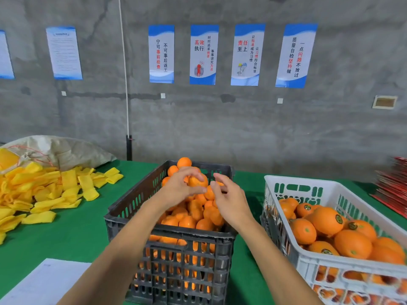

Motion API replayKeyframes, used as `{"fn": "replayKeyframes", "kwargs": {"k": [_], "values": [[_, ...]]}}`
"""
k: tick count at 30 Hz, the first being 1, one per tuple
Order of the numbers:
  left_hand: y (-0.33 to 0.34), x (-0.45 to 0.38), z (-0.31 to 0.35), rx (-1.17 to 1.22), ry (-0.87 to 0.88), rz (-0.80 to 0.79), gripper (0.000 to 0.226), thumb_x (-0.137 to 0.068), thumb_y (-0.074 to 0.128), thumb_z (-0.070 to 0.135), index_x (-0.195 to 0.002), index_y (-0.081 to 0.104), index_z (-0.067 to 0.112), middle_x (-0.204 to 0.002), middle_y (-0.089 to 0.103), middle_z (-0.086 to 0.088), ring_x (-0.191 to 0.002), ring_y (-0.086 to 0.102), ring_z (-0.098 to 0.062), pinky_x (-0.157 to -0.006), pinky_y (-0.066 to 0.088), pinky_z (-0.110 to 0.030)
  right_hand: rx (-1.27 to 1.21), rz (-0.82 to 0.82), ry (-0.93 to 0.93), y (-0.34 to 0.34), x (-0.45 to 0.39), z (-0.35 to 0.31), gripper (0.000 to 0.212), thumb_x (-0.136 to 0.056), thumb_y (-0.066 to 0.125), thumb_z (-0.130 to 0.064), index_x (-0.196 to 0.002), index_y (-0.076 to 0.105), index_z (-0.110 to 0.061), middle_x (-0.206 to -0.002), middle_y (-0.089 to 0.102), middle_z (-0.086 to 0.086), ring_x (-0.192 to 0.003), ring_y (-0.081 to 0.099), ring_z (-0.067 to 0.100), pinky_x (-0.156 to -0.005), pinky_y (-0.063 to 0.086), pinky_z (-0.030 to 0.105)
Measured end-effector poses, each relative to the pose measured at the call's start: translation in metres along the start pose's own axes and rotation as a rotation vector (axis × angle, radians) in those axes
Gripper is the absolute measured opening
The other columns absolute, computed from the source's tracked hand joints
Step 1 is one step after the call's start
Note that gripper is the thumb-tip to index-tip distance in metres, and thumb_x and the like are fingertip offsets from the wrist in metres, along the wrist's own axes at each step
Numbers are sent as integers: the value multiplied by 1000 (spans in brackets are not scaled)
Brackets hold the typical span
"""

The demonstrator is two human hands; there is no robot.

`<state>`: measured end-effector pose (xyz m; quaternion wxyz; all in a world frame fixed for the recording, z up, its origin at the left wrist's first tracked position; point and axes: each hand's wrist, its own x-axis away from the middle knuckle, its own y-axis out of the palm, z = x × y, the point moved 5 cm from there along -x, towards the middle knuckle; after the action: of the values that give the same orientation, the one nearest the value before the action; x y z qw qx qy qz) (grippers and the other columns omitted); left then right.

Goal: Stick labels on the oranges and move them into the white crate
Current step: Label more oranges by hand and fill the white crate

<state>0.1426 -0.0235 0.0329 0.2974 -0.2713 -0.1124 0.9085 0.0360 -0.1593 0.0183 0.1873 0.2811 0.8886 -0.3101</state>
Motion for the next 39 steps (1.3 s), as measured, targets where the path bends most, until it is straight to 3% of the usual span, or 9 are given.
{"fn": "replayKeyframes", "kwargs": {"k": [4, 9, 13, 17, 24, 26, 29, 34, 39], "values": [[34, 32, 57, 252, 181, 20, 46, -83, 77, -8, -99, 43, 18, -122, 63, 4, -99, 69, -22, -77, 60, -33, -212, 142, -86, -27, 34, -13, 44, -103, 53, -48, -145, 52, -36, -133, 61, -23, -116, 57, -12, -94, 47, 13], [107, 84, 73, 357, 193, 27, 60, -86, 76, 3, -129, 41, 26, -133, 55, 1, -112, 69, -21, -90, 58, -30, -384, 385, -146, -68, 108, 6, 42, -100, 60, -47, -139, 58, -34, -134, 63, -19, -124, 60, 4, -97, 50, 17], [169, 128, 40, 386, 58, -93, 67, -91, 73, 7, -142, 45, 41, -145, 51, -8, -120, 66, -21, -101, 54, -42, -314, 431, -73, -79, 163, 53, 41, -97, 61, -52, -135, 60, -37, -132, 62, -17, -123, 61, 9, -95, 50, 16], [205, 173, -18, 331, -121, -110, 65, -88, 76, 34, -139, 41, 54, -138, 57, 1, -114, 68, -13, -101, 54, -39, -241, 251, 113, -67, 205, 117, 31, -103, 55, -49, -129, 66, -39, -126, 67, -20, -121, 62, 5, -98, 54, 27], [221, 236, -105, 173, -310, -6, 65, -90, 70, 52, -137, 29, 64, -139, 48, 13, -109, 64, 3, -84, 50, -9, -25, -251, 250, -19, 244, 187, 28, -107, 50, -24, -124, 67, -39, -118, 70, -20, -110, 63, 2, -100, 51, 41], [219, 245, -110, 188, -309, 36, 68, -88, 68, 60, -143, 27, 62, -137, 50, 20, -111, 64, 3, -83, 48, -5, 84, -407, 149, -7, 253, 187, 30, -106, 51, -30, -132, 65, -38, -131, 63, -24, -121, 55, 1, -106, 46, 35], [212, 250, -115, 210, -306, 108, 71, -85, 66, 69, -145, 30, 58, -129, 51, 30, -111, 65, -1, -83, 50, -7, 393, -584, 26, 1, 264, 189, 49, -103, 42, -57, -148, 50, -40, -157, 41, -23, -147, 32, 4, -123, 18, 28], [210, 257, -127, 207, -344, 103, 72, -85, 65, 70, -145, 29, 55, -125, 60, 12, -102, 71, -10, -81, 55, -15, 770, -412, 36, -28, 266, 195, 60, -101, 30, -62, -144, 58, -30, -164, 33, -9, -152, 26, 13, -125, 15, 32], [220, 259, -137, 118, -326, -3, 68, -89, 56, 73, -145, 21, 57, -123, 60, 11, -96, 73, -8, -84, 56, -27, 552, -454, 155, -30, 269, 203, 68, -95, 48, -70, -148, 53, -27, -158, 37, -18, -141, 33, 6, -121, 23, 27]]}}
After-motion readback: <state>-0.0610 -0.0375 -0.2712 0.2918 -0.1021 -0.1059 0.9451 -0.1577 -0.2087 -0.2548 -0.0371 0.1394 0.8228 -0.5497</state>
